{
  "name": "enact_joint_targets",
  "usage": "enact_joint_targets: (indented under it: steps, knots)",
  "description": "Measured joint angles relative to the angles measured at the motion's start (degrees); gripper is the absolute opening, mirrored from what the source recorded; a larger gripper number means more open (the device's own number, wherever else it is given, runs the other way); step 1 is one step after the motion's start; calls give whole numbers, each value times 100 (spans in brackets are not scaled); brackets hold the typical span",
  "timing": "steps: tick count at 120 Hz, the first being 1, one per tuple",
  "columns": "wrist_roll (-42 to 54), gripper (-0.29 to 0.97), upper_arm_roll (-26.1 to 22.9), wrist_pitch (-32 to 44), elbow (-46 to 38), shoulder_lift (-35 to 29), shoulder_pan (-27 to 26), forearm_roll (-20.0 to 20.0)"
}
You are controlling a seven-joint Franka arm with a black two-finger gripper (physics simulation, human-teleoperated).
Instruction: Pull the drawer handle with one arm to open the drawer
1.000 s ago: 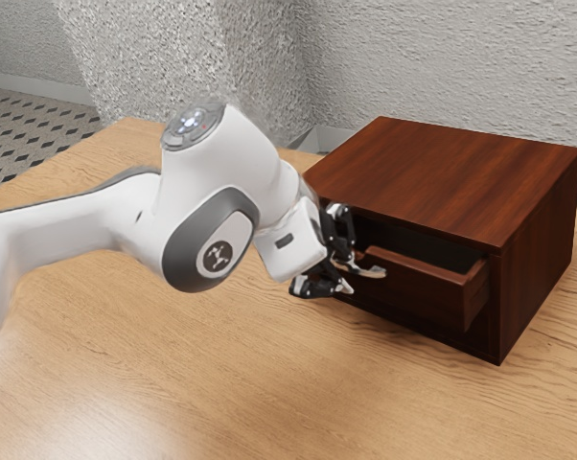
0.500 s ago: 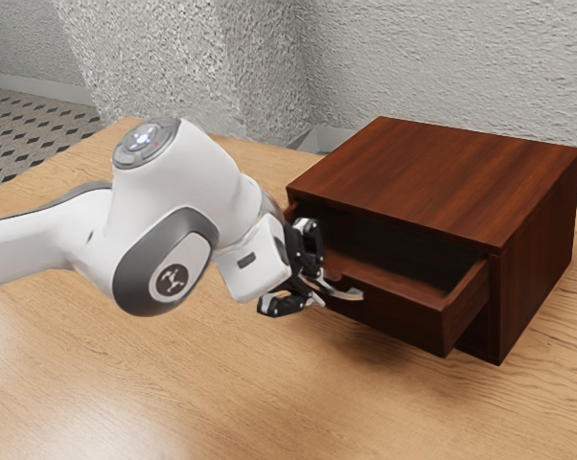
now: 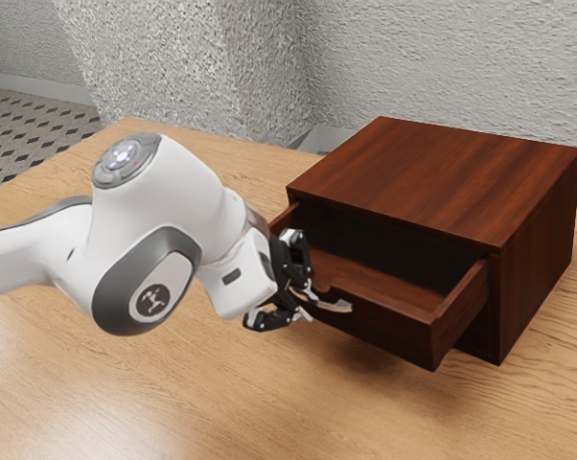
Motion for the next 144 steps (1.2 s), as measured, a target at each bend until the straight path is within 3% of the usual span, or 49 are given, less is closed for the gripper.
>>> enact_joint_targets:
  steps: [30, 67, 144]
  knots:
    - [-43, 17, -44, 49, -101, -38, 29, -10]
    - [-110, 8, -181, 61, -348, -316, 101, -78]
    - [-198, 3, -272, 57, -1118, -1188, 79, -219]
